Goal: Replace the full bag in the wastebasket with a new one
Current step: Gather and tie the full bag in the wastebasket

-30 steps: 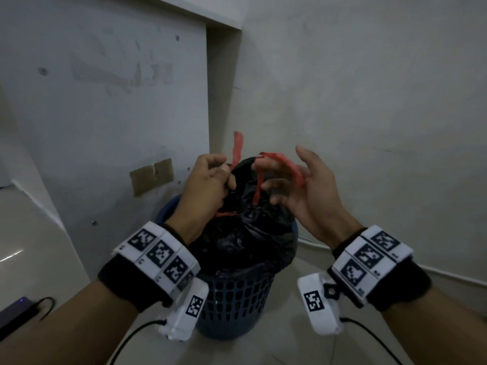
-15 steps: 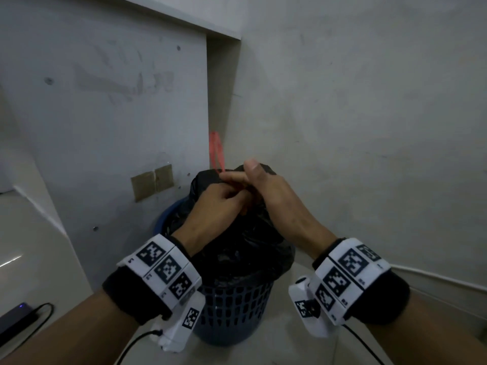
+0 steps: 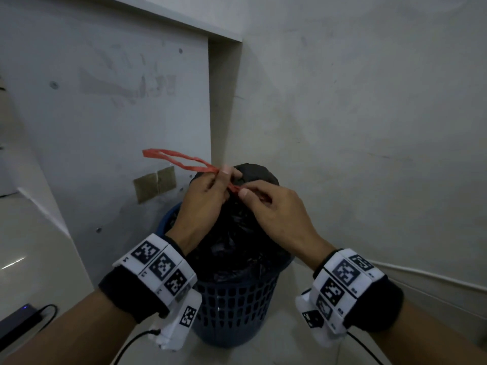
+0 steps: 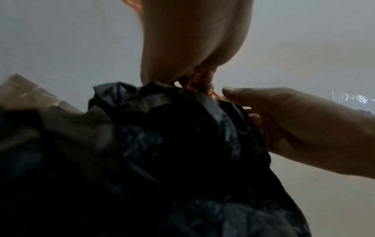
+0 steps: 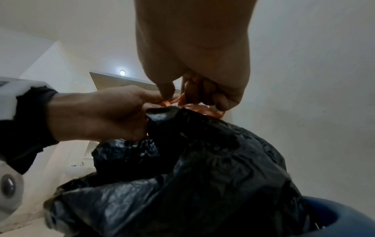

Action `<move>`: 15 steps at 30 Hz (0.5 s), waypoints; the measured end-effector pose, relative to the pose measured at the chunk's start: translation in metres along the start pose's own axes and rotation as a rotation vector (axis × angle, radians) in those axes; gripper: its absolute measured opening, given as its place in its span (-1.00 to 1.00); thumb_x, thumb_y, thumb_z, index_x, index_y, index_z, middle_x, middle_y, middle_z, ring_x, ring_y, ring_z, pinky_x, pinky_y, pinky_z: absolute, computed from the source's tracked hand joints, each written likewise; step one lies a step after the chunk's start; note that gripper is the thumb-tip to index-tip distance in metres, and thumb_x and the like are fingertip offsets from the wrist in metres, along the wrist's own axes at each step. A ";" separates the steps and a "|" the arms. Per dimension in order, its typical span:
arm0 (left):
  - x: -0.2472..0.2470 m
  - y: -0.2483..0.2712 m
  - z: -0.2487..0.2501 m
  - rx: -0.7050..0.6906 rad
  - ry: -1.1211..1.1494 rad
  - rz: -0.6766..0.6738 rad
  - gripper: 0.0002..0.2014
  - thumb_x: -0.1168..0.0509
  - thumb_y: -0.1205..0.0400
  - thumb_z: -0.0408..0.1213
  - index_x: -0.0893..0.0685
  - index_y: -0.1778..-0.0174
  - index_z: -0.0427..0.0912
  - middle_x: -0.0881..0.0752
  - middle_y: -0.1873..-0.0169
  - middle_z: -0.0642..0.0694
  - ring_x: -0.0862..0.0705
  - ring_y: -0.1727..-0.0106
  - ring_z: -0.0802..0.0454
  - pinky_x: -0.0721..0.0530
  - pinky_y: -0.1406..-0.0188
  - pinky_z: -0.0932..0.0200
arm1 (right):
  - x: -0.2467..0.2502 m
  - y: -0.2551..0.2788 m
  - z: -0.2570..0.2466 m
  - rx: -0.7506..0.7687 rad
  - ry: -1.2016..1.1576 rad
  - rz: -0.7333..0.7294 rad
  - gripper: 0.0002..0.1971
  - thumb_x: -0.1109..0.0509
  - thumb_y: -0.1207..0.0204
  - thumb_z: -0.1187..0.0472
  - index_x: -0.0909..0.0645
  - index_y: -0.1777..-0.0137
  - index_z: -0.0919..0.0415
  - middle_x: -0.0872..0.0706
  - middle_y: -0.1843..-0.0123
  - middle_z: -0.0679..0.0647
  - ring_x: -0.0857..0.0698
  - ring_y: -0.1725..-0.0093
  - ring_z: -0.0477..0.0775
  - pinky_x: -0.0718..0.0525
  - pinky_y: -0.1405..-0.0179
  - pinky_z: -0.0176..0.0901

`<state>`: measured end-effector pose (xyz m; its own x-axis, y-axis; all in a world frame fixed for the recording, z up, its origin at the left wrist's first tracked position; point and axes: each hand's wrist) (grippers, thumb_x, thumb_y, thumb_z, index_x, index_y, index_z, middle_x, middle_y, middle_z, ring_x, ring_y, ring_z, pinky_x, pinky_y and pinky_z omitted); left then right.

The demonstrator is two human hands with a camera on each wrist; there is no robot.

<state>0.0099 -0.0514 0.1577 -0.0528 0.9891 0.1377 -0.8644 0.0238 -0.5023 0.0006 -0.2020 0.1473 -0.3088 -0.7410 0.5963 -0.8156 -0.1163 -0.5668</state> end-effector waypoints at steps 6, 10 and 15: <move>-0.002 0.005 0.001 -0.030 -0.022 -0.152 -0.71 -0.08 -0.76 -0.13 -0.73 -0.04 -0.02 -0.76 0.36 0.28 -0.69 0.28 0.41 -0.54 0.19 0.53 | -0.007 0.001 -0.005 0.092 0.061 -0.006 -0.87 -0.30 -0.60 -0.08 -0.63 0.07 -0.10 -0.66 0.18 -0.10 -0.65 0.17 -0.05 -0.64 0.12 0.07; -0.001 0.005 -0.002 -0.001 0.004 -0.082 -0.82 -0.20 -0.71 -0.10 -0.69 -0.06 -0.05 -0.77 0.25 0.05 -0.71 0.22 0.23 -0.64 0.16 0.31 | -0.009 0.000 -0.006 0.117 0.158 0.040 -0.79 -0.20 -0.67 -0.03 -0.46 0.15 0.03 -0.45 0.21 -0.07 -0.50 0.26 -0.03 -0.50 0.28 -0.02; 0.002 0.004 -0.014 -0.059 -0.104 -0.079 -0.84 -0.35 -0.58 -0.33 -0.52 0.21 -0.02 -0.64 0.35 -0.05 -0.59 0.30 0.08 -0.55 0.17 0.13 | -0.004 -0.005 0.004 0.000 0.204 0.085 -0.75 -0.12 -0.71 -0.08 -0.44 0.12 0.02 -0.54 0.41 -0.06 -0.56 0.36 0.11 -0.43 0.41 -0.01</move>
<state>0.0134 -0.0474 0.1435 -0.0397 0.9633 0.2653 -0.8369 0.1130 -0.5355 0.0076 -0.2016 0.1453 -0.4694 -0.5990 0.6488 -0.7823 -0.0586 -0.6201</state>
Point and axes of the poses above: each hand's wrist, its own y-axis away from the middle knuckle, its own x-axis out of the back of the hand, z = x × y
